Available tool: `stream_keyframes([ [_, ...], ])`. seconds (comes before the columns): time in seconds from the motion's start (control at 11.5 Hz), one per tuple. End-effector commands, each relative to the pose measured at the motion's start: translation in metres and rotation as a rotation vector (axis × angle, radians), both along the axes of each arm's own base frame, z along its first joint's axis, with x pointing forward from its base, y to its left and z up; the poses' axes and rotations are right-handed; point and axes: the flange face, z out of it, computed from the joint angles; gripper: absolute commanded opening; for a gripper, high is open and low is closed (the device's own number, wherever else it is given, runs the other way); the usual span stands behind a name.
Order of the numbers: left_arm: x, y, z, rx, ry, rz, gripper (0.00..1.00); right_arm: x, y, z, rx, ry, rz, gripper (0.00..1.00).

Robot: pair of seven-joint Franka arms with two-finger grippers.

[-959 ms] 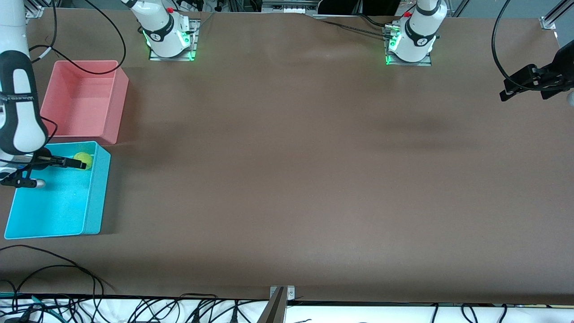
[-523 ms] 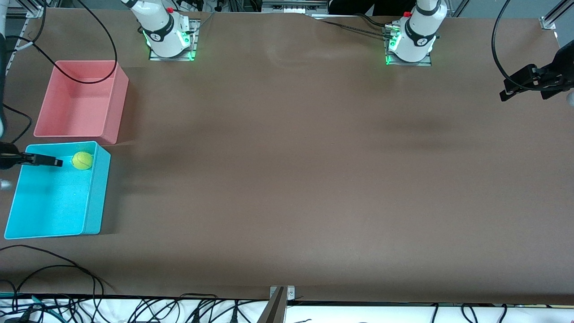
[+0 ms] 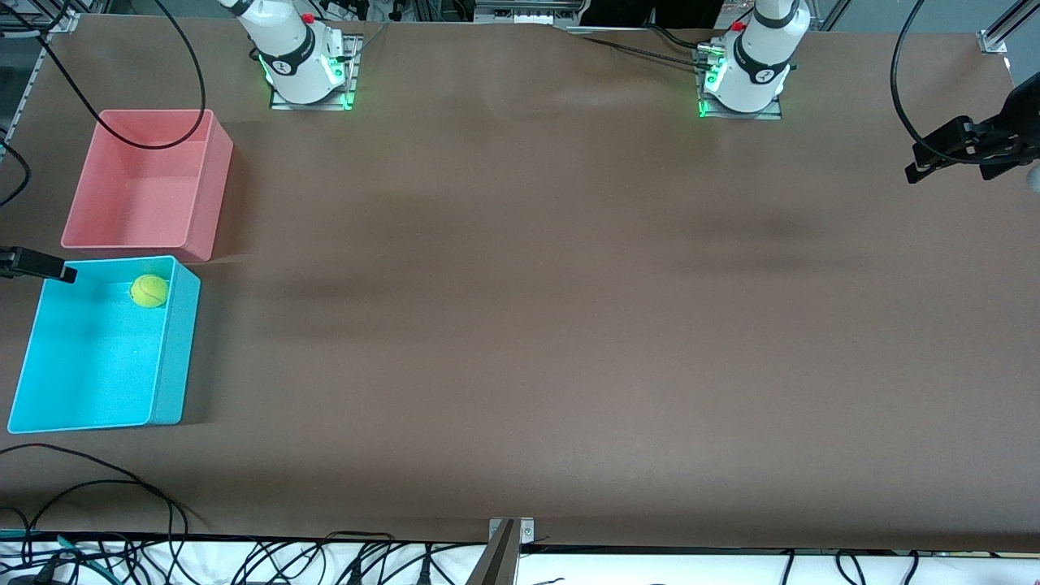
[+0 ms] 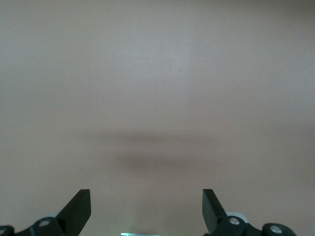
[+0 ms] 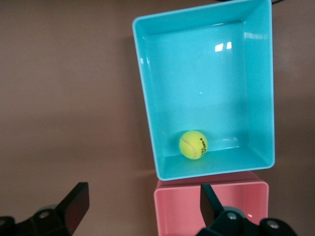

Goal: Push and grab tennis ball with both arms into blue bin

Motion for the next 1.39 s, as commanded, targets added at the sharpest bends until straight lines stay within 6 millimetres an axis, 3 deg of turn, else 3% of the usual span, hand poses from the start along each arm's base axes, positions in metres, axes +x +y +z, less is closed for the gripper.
stream_keyframes([
  [0.0, 0.000, 0.001, 0.006, 0.012, 0.002, 0.004, 1.00, -0.022, 0.048, 0.042, -0.007, -0.046, 0.012, 1.00],
  [0.35, 0.000, 0.001, 0.007, 0.012, -0.001, 0.002, 1.00, -0.069, 0.112, 0.082, 0.012, -0.103, 0.018, 1.00],
  [0.52, 0.000, 0.001, 0.007, 0.012, 0.000, 0.004, 1.00, -0.091, 0.125, 0.092, -0.025, -0.102, 0.056, 1.00],
  [0.87, 0.000, 0.000, 0.007, 0.010, 0.000, 0.002, 1.00, -0.097, 0.133, 0.106, -0.052, -0.088, 0.080, 1.00],
  [1.31, 0.000, 0.001, 0.007, 0.012, 0.000, 0.004, 1.00, -0.095, 0.136, 0.103, -0.063, -0.038, 0.098, 1.00],
])
